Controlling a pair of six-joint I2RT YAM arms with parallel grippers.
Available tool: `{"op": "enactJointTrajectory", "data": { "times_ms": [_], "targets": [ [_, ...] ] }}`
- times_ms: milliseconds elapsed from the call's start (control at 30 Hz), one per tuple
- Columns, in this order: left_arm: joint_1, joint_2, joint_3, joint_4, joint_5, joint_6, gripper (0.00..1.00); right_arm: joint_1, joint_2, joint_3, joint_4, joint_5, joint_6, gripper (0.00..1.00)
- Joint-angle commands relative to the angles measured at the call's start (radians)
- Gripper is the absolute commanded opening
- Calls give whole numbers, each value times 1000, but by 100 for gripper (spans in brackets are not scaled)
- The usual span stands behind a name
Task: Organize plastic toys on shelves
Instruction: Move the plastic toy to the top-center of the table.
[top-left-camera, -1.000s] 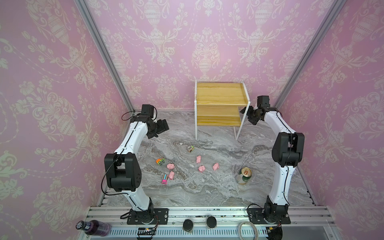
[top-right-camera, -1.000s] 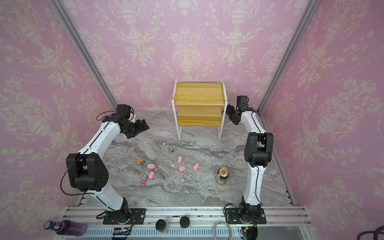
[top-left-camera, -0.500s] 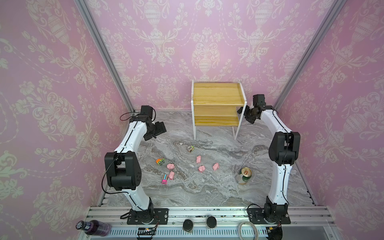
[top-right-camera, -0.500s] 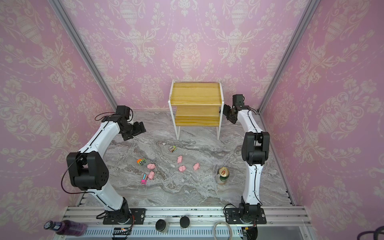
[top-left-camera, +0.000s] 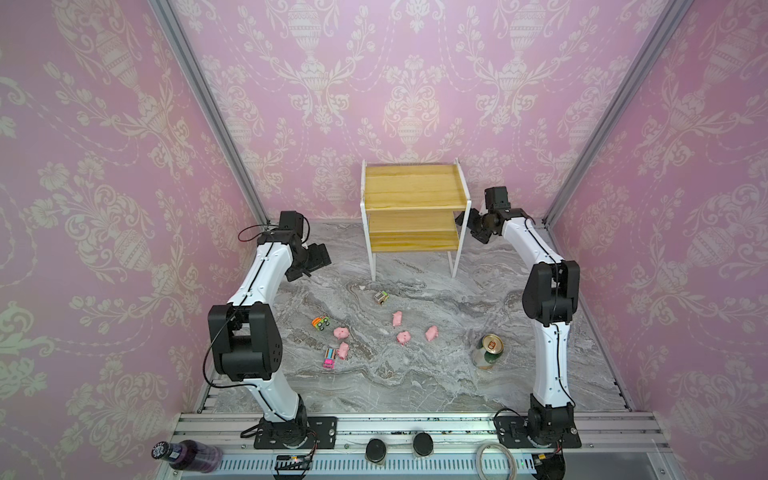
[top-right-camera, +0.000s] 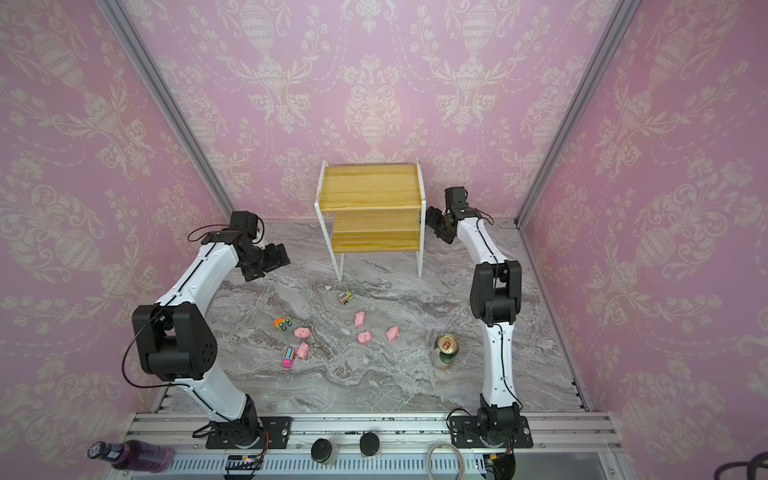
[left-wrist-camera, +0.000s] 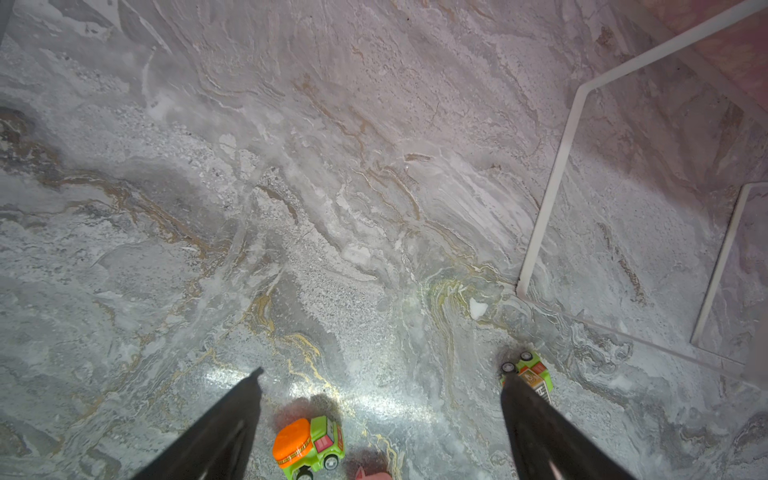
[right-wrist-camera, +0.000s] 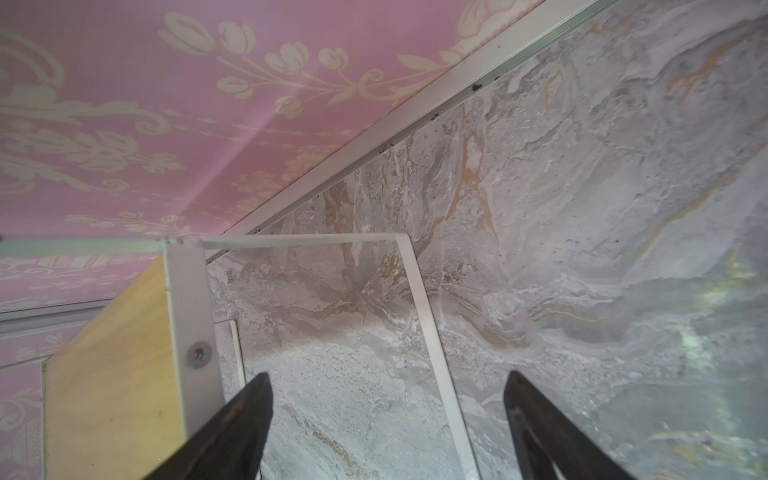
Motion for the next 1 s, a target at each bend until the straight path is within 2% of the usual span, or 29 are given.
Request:
{"op": "enactJointTrajectory", "data": {
  "times_ms": [0,333,567,767,967],
  "targets": [
    [12,-25,-13,-29,-12,27,92,65,36,38,-8,-65,39,88],
    [23,-29,-23,-29,-6,31,92,122,59,42,53,-65,126,88],
    [24,-30,-28,-29,8,32,92,98,34,57,24,-24,91,88],
    [23,-53,-68,-25,32,29,92,15,-118,-65,24,6,33,88],
    [4,-140,-179,42,43,-1,92,-12,-369,-345,69,74,-54,90]
  ]
}}
